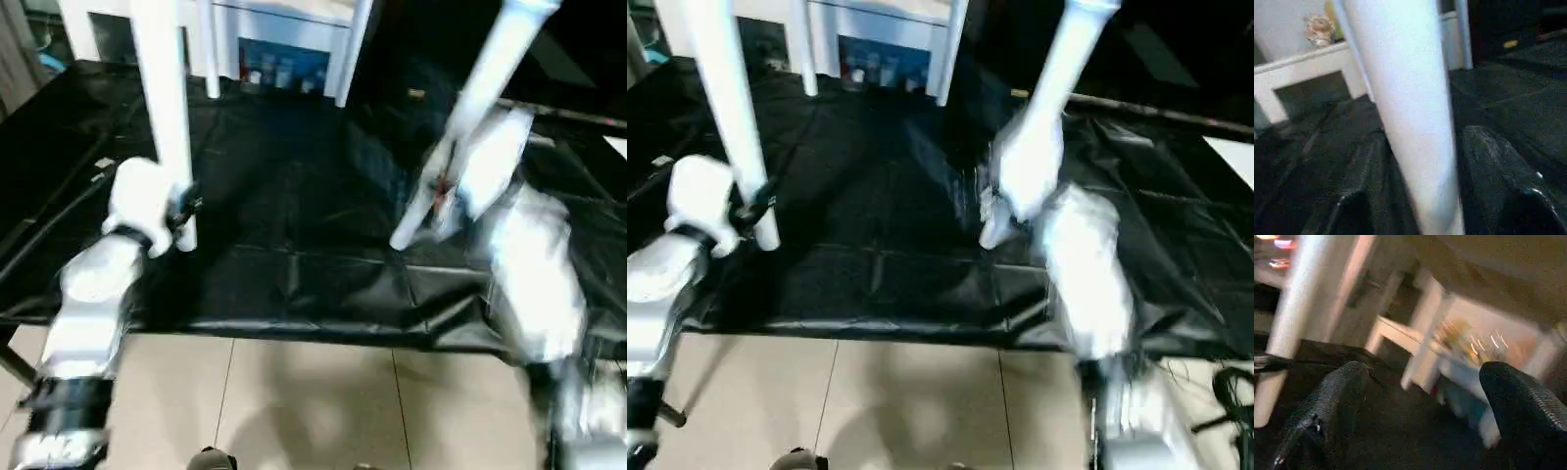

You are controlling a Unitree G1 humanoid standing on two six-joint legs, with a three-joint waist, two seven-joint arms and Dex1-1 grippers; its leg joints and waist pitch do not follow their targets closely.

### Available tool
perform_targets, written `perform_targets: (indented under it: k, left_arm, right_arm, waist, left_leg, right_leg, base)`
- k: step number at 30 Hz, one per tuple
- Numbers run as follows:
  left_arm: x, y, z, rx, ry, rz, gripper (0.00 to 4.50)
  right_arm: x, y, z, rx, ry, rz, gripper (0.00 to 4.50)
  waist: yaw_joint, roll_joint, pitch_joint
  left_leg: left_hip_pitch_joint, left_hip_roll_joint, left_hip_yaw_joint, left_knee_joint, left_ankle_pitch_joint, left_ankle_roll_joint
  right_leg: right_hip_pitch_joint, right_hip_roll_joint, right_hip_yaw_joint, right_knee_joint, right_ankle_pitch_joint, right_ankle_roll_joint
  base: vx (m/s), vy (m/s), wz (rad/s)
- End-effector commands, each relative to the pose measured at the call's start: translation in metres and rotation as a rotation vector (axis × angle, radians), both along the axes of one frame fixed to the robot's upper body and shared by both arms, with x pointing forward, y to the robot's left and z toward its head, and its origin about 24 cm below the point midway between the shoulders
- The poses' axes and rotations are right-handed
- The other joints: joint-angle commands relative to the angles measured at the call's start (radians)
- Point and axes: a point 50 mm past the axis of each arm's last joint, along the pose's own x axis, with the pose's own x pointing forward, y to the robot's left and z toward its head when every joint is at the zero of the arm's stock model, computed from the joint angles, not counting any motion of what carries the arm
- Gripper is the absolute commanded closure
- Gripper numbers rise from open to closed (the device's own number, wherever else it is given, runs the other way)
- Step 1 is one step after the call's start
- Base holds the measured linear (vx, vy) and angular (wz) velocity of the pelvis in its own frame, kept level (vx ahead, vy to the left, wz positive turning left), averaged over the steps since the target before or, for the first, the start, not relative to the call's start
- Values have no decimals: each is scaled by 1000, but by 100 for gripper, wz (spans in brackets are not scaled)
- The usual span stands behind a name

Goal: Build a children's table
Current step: Flip table

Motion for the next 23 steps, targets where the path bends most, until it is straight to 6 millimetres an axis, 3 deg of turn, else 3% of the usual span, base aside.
perform_targets:
  k: [1,2,3,5,7,9,10,11,12,14,15,16,17,19,21,22,23]
  left_arm:
    - [-15,-5,-10,-17,3,-68,178]
    - [-22,-6,-14,-45,13,-73,178]
    - [-38,-8,-21,-122,23,-82,178]
    - [-45,-10,-23,-148,33,-93,178]
    - [-57,-14,-26,-188,31,-86,178]
    - [-65,-18,-27,-227,23,-43,178]
    - [-73,-25,-30,-273,24,6,178]
    - [-75,-29,-32,-286,18,72,178]
    - [-76,-31,-33,-292,13,117,178]
    - [-76,-32,-32,-274,-7,148,178]
    - [-74,-36,-29,-210,-14,184,178]
    - [-72,-39,-26,-157,-28,168,178]
    - [-70,-42,-23,-137,-43,154,178]
    - [-68,-43,-21,-156,-41,157,178]
    - [-68,-44,-20,-152,-44,149,178]
    - [-69,-45,-20,-169,-40,159,178]
    - [-69,-45,-20,-169,-40,159,178]
  right_arm:
    - [-9,-13,-24,53,151,-98,46]
    - [-14,-16,-32,62,197,-123,46]
    - [-26,-20,-44,106,296,-151,46]
    - [-30,-20,-46,125,323,-155,46]
    - [-36,-22,-50,130,374,-182,46]
    - [-39,-27,-56,125,411,-243,46]
    - [-43,-32,-60,136,446,-315,46]
    - [-44,-36,-63,125,455,-373,46]
    - [-44,-38,-64,116,460,-409,46]
    - [-44,-40,-64,102,462,-446,46]
    - [-43,-44,-65,69,464,-522,46]
    - [-43,-46,-63,67,447,-543,46]
    - [-44,-46,-61,85,437,-539,46]
    - [-45,-44,-59,108,433,-517,46]
    - [-45,-44,-58,80,422,-516,46]
    - [-46,-44,-58,64,422,-520,46]
    - [-46,-44,-58,64,422,-520,46]
  waist:
    - [4,39,-57]
    - [2,34,-57]
    - [3,43,-59]
    - [4,44,-61]
    - [5,45,-55]
    - [5,32,-45]
    - [6,37,-47]
    - [7,20,-43]
    - [7,28,-45]
    - [7,22,-46]
    - [6,15,-45]
    - [5,19,-44]
    - [4,13,-44]
    - [1,17,-42]
    - [-3,18,-46]
    - [-4,13,-49]
    - [-2,14,-50]
  left_leg:
    - [35,16,-18,-100,-441,-82]
    - [40,17,-18,-102,-492,-87]
    - [45,19,-20,-104,-516,-87]
    - [43,18,-18,-103,-506,-76]
    - [42,17,-17,-103,-512,-69]
    - [39,18,-17,-107,-520,-72]
    - [41,19,-18,-105,-519,-78]
    - [40,18,-16,-104,-521,-74]
    - [43,18,-18,-102,-530,-85]
    - [47,13,-19,-97,-540,-87]
    - [42,13,-23,-102,-531,-91]
    - [43,14,-24,-103,-534,-94]
    - [46,12,-25,-99,-547,-91]
    - [49,11,-28,-101,-567,-90]
    - [43,13,-32,-108,-561,-94]
    - [34,13,-32,-114,-530,-93]
    - [35,13,-31,-113,-521,-92]
  right_leg:
    - [18,-35,20,-93,-265,-119]
    - [14,-34,20,-98,-319,-113]
    - [14,-34,21,-103,-324,-116]
    - [13,-33,21,-104,-305,-118]
    - [8,-33,22,-110,-337,-106]
    - [8,-37,22,-119,-402,-83]
    - [7,-37,23,-115,-410,-80]
    - [3,-40,23,-123,-452,-65]
    - [-1,-37,23,-126,-476,-49]
    - [-6,-35,21,-134,-521,-18]
    - [0,-35,17,-133,-532,-2]
    - [-2,-35,17,-135,-534,2]
    - [-6,-35,15,-139,-548,8]
    - [-7,-36,13,-141,-557,7]
    - [4,-36,9,-136,-506,-6]
    - [14,-33,8,-126,-429,-11]
    - [13,-34,11,-123,-407,-15]
  base:
    - [0,0,0]
    - [0,0,0]
    - [0,0,0]
    - [0,0,0]
    - [0,0,0]
    - [0,0,0]
    - [0,0,0]
    - [0,0,0]
    - [0,0,0]
    - [0,0,0]
    - [0,0,0]
    - [0,0,0]
    - [0,0,0]
    - [0,0,0]
    - [0,0,0]
    - [0,0,0]
    - [0,0,0]
